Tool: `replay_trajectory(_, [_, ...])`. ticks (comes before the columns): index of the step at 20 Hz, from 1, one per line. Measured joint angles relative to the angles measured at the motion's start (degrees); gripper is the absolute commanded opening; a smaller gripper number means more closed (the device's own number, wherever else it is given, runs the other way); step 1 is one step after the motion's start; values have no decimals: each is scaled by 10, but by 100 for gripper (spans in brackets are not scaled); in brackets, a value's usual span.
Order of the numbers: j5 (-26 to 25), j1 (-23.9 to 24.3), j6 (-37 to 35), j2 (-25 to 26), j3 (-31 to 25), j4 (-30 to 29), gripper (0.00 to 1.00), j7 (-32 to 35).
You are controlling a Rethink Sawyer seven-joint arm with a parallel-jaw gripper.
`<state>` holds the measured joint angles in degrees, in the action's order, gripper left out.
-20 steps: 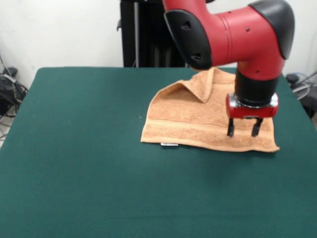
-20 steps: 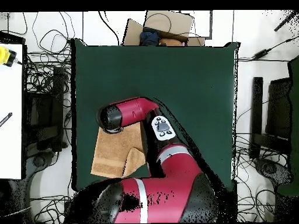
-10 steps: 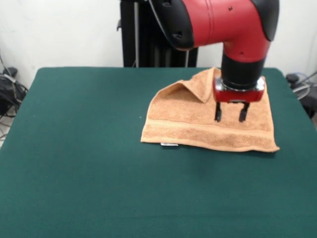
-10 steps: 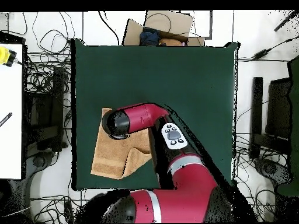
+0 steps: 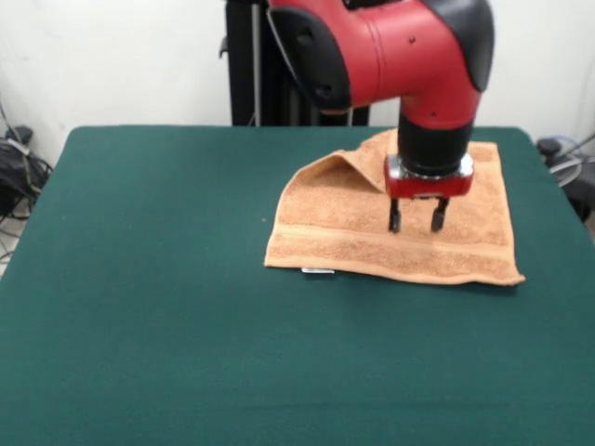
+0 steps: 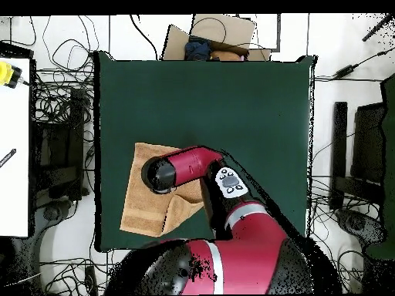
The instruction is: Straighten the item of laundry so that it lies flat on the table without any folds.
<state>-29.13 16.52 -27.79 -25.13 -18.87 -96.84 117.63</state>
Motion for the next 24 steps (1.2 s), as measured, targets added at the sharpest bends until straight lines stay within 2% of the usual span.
replay_trajectory(5, [-28,-7,33,6,6,-4,100,0])
replay_trajectory(15, [-36,-18,44,0,15,-8,100,0])
replay_trajectory(24, [-36,6,48,-23,15,-66,100,0])
